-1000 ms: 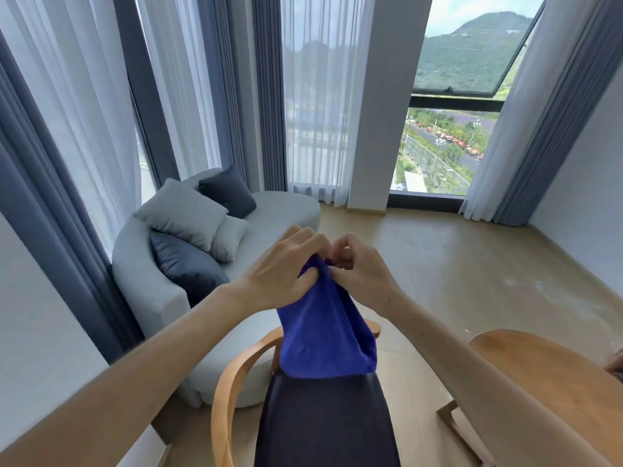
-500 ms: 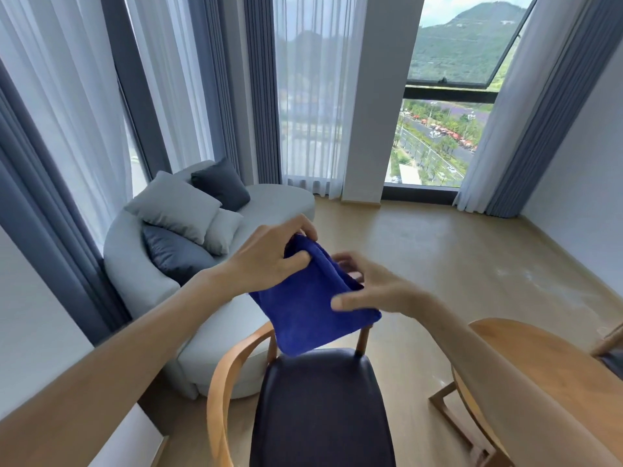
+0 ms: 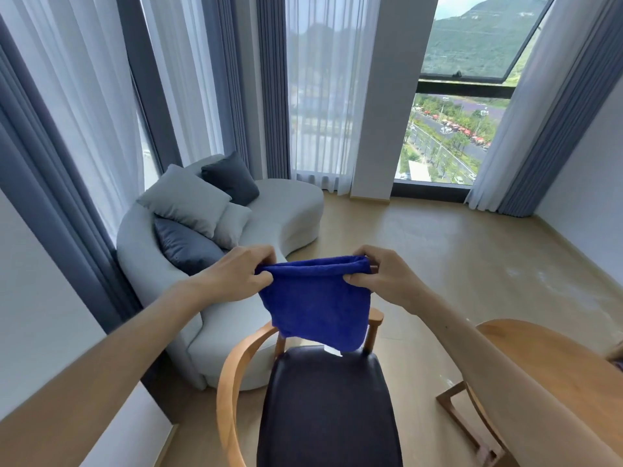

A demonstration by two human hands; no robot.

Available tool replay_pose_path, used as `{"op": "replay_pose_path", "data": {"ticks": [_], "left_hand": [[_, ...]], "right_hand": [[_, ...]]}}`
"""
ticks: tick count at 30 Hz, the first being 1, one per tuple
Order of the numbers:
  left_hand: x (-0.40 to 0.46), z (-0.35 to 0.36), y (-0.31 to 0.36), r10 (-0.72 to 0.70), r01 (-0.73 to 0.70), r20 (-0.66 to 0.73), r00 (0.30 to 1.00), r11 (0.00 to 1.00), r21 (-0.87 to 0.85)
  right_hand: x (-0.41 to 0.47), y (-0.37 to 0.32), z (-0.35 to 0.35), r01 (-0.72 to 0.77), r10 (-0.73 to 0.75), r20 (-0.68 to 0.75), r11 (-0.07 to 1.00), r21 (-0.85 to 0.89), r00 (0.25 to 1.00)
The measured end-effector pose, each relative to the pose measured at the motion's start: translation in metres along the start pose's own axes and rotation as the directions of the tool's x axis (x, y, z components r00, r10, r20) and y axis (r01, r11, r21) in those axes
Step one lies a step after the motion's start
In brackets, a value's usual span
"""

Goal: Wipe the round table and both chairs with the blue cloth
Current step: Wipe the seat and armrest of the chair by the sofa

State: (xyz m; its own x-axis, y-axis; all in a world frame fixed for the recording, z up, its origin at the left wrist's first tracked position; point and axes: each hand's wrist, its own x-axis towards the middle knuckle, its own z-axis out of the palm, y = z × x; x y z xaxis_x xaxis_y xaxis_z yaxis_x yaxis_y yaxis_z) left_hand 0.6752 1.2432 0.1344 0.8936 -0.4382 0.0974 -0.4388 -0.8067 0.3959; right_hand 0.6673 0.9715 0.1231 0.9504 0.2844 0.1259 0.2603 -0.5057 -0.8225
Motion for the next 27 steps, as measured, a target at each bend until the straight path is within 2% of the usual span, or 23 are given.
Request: {"op": "replay_pose_path", "data": {"ticks": [3, 6, 8, 12, 16, 19, 21, 27], "left_hand": [[-0.002, 0.003, 0.001, -0.01, 0.011, 0.039, 0.999, 1.0, -0.019], [-0.006, 0.014, 0.005, 0.013, -0.001, 0.079, 0.997, 0.989, -0.149], [-0.006, 0.024, 0.01, 0.044, -0.031, 0.059, 0.997, 0.979, -0.2], [0.0, 0.038, 0.019, 0.106, -0.114, -0.067, 0.992, 0.986, -0.122], [0.008, 0.033, 0.021, 0.054, -0.056, -0.101, 0.993, 0.998, -0.02], [0.014, 0.031, 0.019, 0.034, -0.033, -0.055, 0.998, 0.999, 0.02], [0.015, 0.028, 0.018, 0.056, -0.056, 0.001, 0.998, 0.997, 0.049], [0.012, 0.011, 0.019, 0.139, -0.177, 0.218, 0.966, 0.97, 0.166]], "right_hand": [[0.001, -0.009, 0.002, 0.052, -0.052, 0.036, 0.999, -0.011, 0.998], [0.004, -0.02, 0.001, 0.121, -0.12, 0.064, 0.993, -0.013, 0.991], [0.007, -0.024, 0.001, 0.15, -0.147, 0.082, 0.988, -0.031, 0.986], [0.009, -0.026, 0.0, 0.16, -0.154, 0.056, 0.981, -0.11, 0.986], [0.008, -0.016, -0.004, 0.122, -0.125, 0.01, 0.938, -0.326, 0.992], [0.005, -0.007, -0.001, 0.127, -0.111, 0.063, 0.893, -0.432, 0.992], [0.004, -0.004, 0.0, 0.135, -0.105, 0.093, 0.885, -0.445, 0.99], [0.001, -0.006, -0.009, 0.101, -0.017, 0.266, 0.946, -0.309, 0.964]]}}
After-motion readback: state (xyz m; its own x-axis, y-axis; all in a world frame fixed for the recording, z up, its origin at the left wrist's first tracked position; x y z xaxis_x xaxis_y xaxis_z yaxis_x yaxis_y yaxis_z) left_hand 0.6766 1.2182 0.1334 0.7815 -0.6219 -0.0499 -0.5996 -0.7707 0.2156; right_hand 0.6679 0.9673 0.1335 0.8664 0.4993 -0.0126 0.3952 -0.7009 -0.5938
